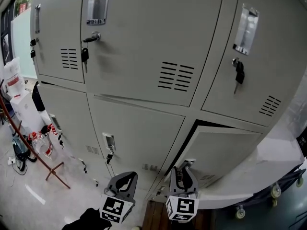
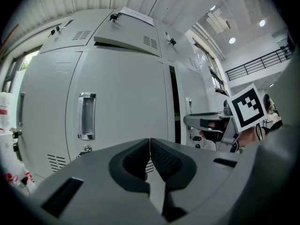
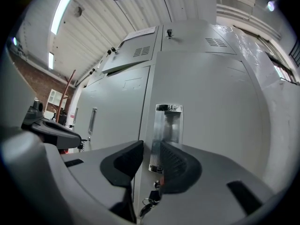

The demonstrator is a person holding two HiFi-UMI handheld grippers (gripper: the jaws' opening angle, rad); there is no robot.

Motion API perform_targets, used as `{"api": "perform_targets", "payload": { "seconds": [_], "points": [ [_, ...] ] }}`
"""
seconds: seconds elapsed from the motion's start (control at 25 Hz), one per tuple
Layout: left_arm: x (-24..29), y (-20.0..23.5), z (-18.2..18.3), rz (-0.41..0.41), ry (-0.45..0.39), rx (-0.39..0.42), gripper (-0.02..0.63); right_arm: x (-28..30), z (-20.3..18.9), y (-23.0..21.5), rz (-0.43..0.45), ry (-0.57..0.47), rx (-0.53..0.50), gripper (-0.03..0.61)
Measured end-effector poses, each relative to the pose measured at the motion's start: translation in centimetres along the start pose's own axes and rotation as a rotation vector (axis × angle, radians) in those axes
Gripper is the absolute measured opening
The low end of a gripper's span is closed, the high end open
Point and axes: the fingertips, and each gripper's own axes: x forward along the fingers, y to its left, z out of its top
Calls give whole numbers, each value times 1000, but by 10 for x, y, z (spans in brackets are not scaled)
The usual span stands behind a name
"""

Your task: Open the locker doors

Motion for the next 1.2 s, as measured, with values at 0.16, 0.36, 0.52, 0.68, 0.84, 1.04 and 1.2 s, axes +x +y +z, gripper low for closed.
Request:
{"api": "perform_targets", "payload": {
  "seconds": [0.16,0.36,0.52,0.68,0.84,1.04,1.2],
  "points": [
    [-3,-11,3,-27,-5,6,25,-15,0,3,27,-4,14,124],
    [-9,-26,4,-58,-10,10,25,-35,1,4,28,-2,6,127],
    [-14,-35,5,-80,-12,11,25,-51,2,4,12,-1,8,129],
    [-19,-44,4,-102,-13,10,25,-66,2,3,-1,2,9,132],
    [-25,-54,0,-129,-10,9,25,-81,1,2,-20,7,0,137],
    [-31,-66,0,-169,-9,6,25,-101,2,-1,-67,14,-32,138],
    [-35,-74,-3,-199,-3,3,25,-117,2,-3,-104,20,-45,130]
  ]
}}
